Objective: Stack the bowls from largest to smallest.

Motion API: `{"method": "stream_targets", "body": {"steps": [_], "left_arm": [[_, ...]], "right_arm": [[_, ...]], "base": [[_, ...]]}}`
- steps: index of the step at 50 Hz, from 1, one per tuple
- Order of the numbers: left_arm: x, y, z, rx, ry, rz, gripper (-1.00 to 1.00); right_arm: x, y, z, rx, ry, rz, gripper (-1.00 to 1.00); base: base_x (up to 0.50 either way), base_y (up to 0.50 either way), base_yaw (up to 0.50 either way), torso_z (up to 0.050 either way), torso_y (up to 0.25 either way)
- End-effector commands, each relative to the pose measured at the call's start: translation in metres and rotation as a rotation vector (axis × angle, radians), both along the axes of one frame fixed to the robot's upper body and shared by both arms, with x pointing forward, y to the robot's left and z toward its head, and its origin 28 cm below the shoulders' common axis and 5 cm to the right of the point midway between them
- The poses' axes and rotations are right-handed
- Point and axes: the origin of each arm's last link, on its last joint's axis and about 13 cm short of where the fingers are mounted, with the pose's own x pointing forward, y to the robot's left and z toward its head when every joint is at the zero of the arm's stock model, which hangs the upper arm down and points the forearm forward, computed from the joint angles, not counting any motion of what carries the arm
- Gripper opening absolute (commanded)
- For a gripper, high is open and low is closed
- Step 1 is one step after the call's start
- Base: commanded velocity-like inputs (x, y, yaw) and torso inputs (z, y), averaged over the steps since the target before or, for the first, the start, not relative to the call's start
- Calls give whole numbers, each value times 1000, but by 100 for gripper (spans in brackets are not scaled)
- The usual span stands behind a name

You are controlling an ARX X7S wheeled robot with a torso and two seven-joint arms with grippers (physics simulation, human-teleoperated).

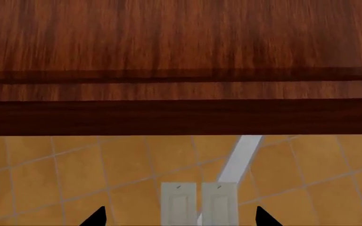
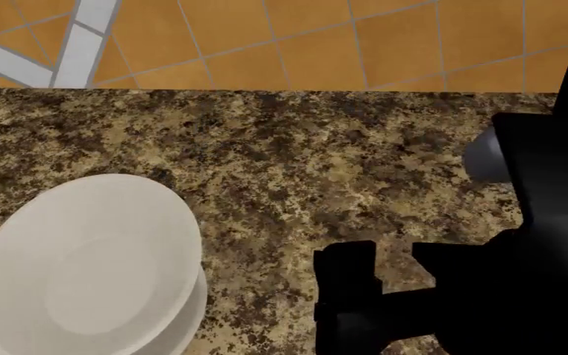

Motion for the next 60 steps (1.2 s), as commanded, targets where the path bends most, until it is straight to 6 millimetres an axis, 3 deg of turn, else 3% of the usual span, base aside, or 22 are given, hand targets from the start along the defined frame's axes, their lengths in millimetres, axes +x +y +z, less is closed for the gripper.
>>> {"method": "stream_targets", "body": {"steps": [1, 24, 60], "left_arm": [[6, 3, 0, -37, 0, -9, 100], [12, 3, -9, -38, 7, -16, 100], [12, -2, -8, -24, 13, -21, 100]], "right_arm": [[-21, -9, 3, -39, 3, -25, 100], [-49, -21, 2, -112, 56, -90, 100], [-39, -33, -59, 51, 115, -134, 100]], "base": [[0, 0, 0, 0, 0], [0, 0, 0, 0, 0], [0, 0, 0, 0, 0]]}}
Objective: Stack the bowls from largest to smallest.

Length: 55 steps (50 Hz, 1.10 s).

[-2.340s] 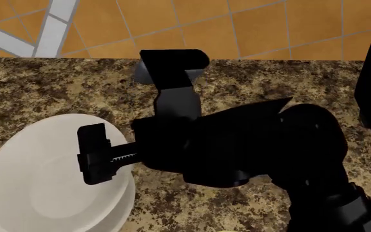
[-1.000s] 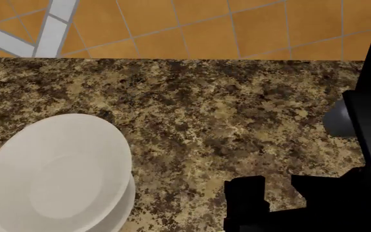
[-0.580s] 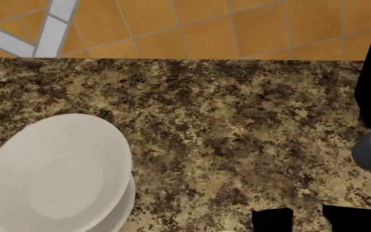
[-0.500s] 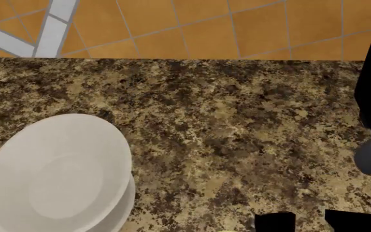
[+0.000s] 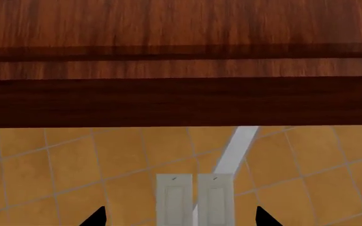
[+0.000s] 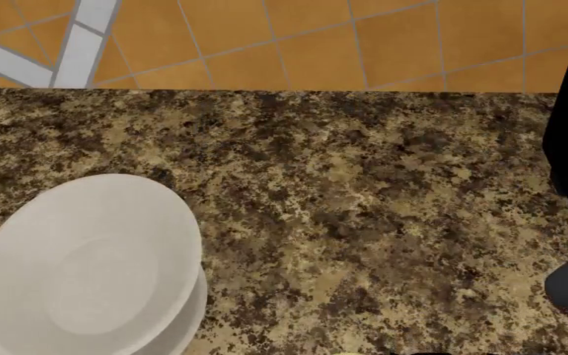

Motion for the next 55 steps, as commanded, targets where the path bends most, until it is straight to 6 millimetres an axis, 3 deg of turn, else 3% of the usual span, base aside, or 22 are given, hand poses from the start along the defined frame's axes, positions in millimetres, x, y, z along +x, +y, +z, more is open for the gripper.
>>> {"method": "stream_targets", "body": {"steps": [1, 55], "left_arm": [[4, 1, 3, -28, -3, -9, 100], [5, 4, -2, -35, 4, 7, 100]], "right_arm": [[0, -3, -18, 59, -22, -6, 100], [28, 10, -81, 110, 92, 52, 100]], "base": [[0, 0, 0, 0, 0], [0, 0, 0, 0, 0]]}}
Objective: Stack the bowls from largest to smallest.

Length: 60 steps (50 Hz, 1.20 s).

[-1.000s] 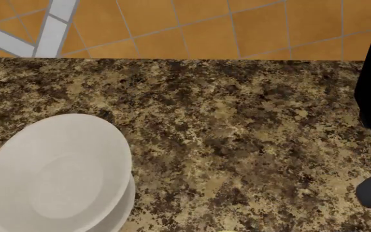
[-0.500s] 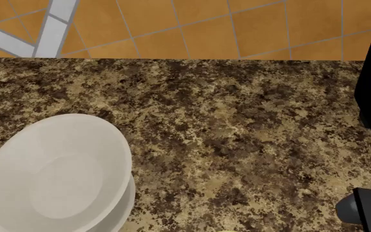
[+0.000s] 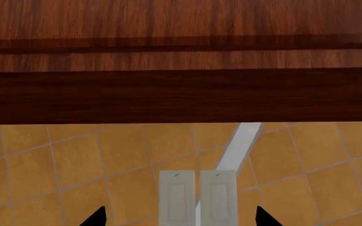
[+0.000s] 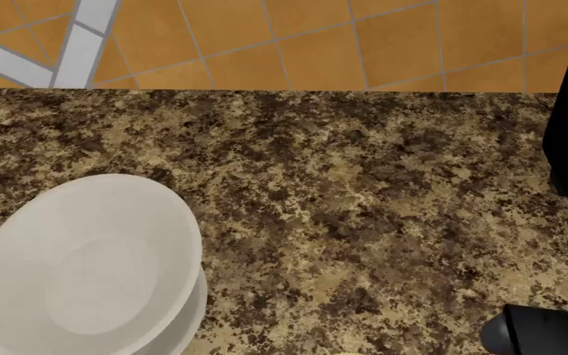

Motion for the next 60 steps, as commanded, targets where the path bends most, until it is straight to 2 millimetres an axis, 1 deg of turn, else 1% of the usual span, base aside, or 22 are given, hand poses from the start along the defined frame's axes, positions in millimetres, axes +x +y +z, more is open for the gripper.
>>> {"method": "stream_targets", "body": {"steps": [1, 15, 16, 30, 33, 34, 35, 43, 52, 56, 57, 58, 60], "left_arm": [[4, 3, 2, -33, -3, -2, 100], [4, 6, 0, -37, -1, 5, 100], [4, 6, 0, -38, -1, 5, 100], [5, 8, -2, -42, -2, 6, 100], [5, 7, -1, -40, -3, 6, 100], [5, 7, -1, -39, -4, 5, 100], [5, 6, 0, -41, -5, 4, 100], [3, 6, 4, -40, -7, 4, 100], [2, 6, 4, -39, -8, 4, 100], [0, 6, 6, -40, -10, 6, 100], [-6, 6, 8, -37, -9, 8, 100], [-6, 6, 8, -36, -8, 9, 100], [-7, 7, 8, -38, -8, 11, 100]], "right_arm": [[3, 3, -11, 37, -9, 20, 100], [5, 5, -17, 39, -1, 31, 100], [5, 6, -16, 36, -5, 33, -100], [2, 5, -15, 27, -9, 39, -100], [2, 5, -10, 23, -23, 38, -100], [2, 5, -6, 22, -30, 38, -100], [2, 4, 1, 20, -52, 34, -100], [5, 1, 33, -1, -138, 20, -100], [11, 3, 55, -8, -201, 14, -100], [18, 6, 64, -1, -234, 7, -100], [38, 17, 70, -14, -173, 54, -100], [42, 19, 100, -22, -300, 59, -100], [44, 21, 103, -30, -305, 68, -100]], "base": [[0, 0, 0, 0, 0], [0, 0, 1, 0, 0], [11, 0, 0, 0, 0], [0, 1, 1, 0, 0], [0, 0, 0, 0, 0], [0, 0, 0, 0, 0], [0, 0, 0, 0, 0], [0, 0, 0, 0, 0], [0, 0, 0, 0, 0], [0, 0, 0, 0, 0], [0, 0, 0, 0, 0], [0, 0, 3, 0, 0], [0, 0, 0, 0, 0]]}}
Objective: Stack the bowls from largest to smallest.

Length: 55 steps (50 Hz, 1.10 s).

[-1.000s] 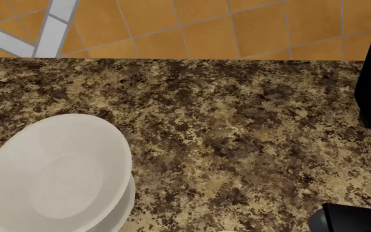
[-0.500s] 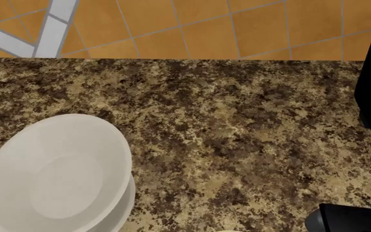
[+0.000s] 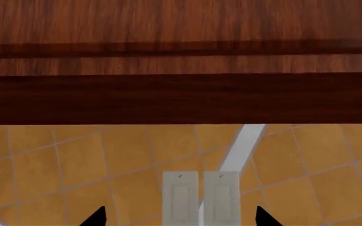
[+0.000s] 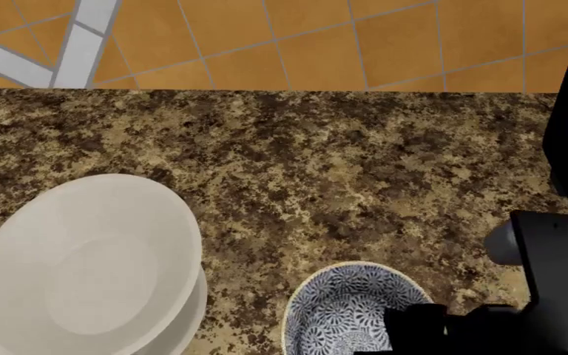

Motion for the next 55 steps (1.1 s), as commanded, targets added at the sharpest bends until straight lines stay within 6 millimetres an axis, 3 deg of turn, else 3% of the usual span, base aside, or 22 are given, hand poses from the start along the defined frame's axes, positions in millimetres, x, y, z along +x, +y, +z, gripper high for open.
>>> {"method": "stream_targets", "body": {"steps": [1, 15, 32, 55], "left_arm": [[-4, 5, 7, -34, -7, 3, 100], [-4, 6, 9, -37, -12, 4, 100], [-2, 9, 4, -44, -6, 2, 100], [-4, 14, 3, -41, -10, 19, 100]], "right_arm": [[25, 16, 57, -11, -163, 63, -100], [40, 38, 91, -60, -214, 144, -100], [79, 79, 126, -99, -234, 283, -100], [109, 133, 123, -84, -254, 463, -100]], "base": [[0, 0, 0, 0, 0], [0, 0, 0, 0, 0], [0, 0, 0, 0, 0], [0, 0, 0, 0, 0]]}}
